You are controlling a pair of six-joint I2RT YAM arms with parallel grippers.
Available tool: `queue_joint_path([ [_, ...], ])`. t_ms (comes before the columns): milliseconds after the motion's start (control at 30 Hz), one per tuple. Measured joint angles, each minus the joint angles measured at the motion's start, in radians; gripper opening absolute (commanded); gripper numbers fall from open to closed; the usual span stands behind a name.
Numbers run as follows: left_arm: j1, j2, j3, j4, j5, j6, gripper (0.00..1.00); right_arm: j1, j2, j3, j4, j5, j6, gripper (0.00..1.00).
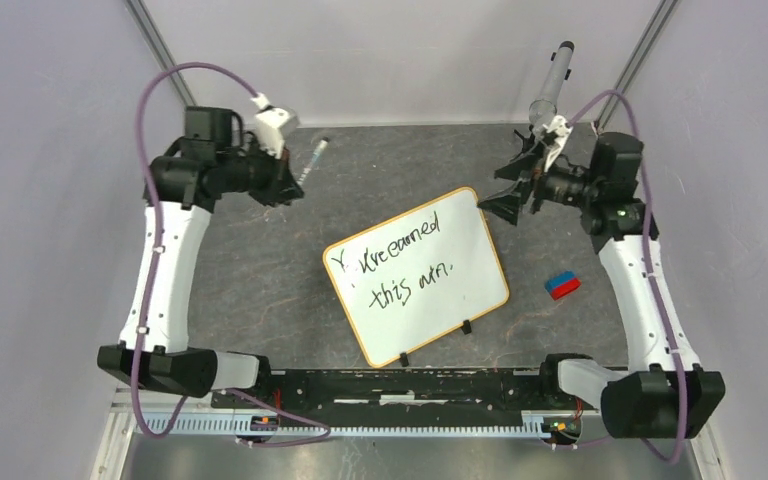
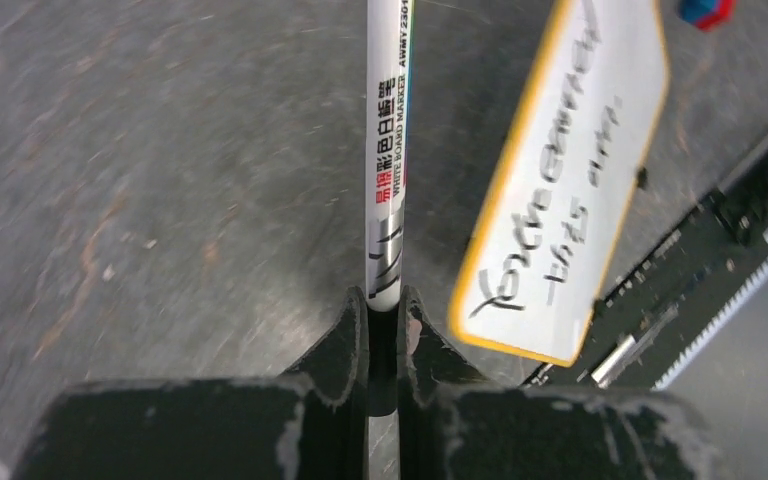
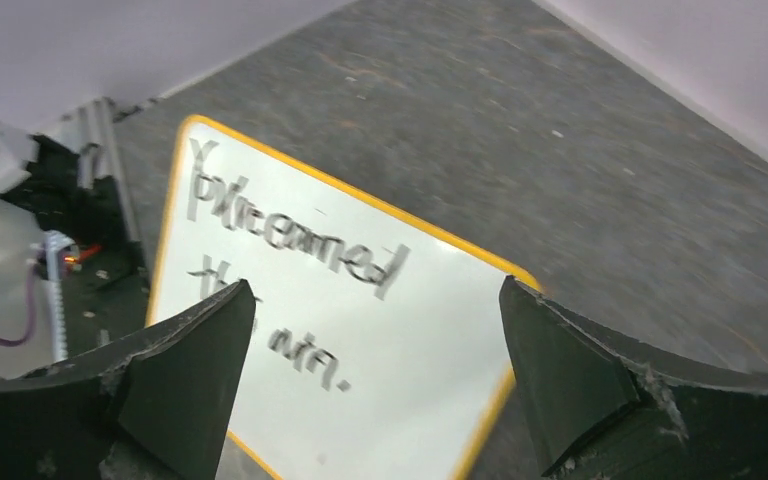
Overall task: Write a sentence on the whiteboard
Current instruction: Place the whiteboard marker at the center of the board.
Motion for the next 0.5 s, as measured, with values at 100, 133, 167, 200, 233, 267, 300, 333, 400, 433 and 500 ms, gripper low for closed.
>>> queue_joint_path([
  [100, 0.166, -0.024, -0.003, -0.008, 0.005, 0.0, 0.02, -0.151, 0.037, 0.051, -0.142, -0.021, -0.143, 0.98],
  [133, 0.207, -0.029, -0.009, -0.01, 0.003, 0.003, 0.02, -0.199, 0.054, 0.064, -0.188, -0.022, -0.191, 0.98],
  [167, 0.261, -0.034, -0.021, -0.015, 0.004, 0.013, 0.02, -0.244, 0.072, 0.075, -0.238, -0.023, -0.243, 0.98],
  [200, 0.309, -0.038, -0.04, -0.022, 0.004, 0.024, 0.02, -0.307, 0.101, 0.087, -0.316, -0.024, -0.32, 0.98],
  [233, 0.349, -0.039, -0.063, -0.028, 0.0, 0.04, 0.02, -0.321, 0.109, 0.088, -0.335, -0.024, -0.34, 0.98],
  [267, 0.384, -0.039, -0.092, -0.03, -0.006, 0.051, 0.02, -0.365, 0.132, 0.096, -0.397, -0.023, -0.404, 0.98],
  [300, 0.419, -0.035, -0.129, -0.03, -0.011, 0.068, 0.02, -0.404, 0.159, 0.104, -0.46, -0.022, -0.472, 0.98],
  [333, 0.446, -0.028, -0.164, -0.031, -0.02, 0.082, 0.02, -0.431, 0.181, 0.108, -0.5, -0.019, -0.52, 0.98],
  [400, 0.496, 0.002, -0.232, -0.035, -0.043, 0.111, 0.02, -0.494, 0.23, 0.112, -0.591, -0.007, -0.63, 0.98],
  [433, 0.522, 0.025, -0.265, -0.031, -0.057, 0.128, 0.02, -0.518, 0.251, 0.112, -0.626, 0.001, -0.674, 0.98],
  [500, 0.565, 0.066, -0.335, -0.012, -0.085, 0.146, 0.02, -0.561, 0.284, 0.108, -0.676, 0.025, -0.753, 0.98],
])
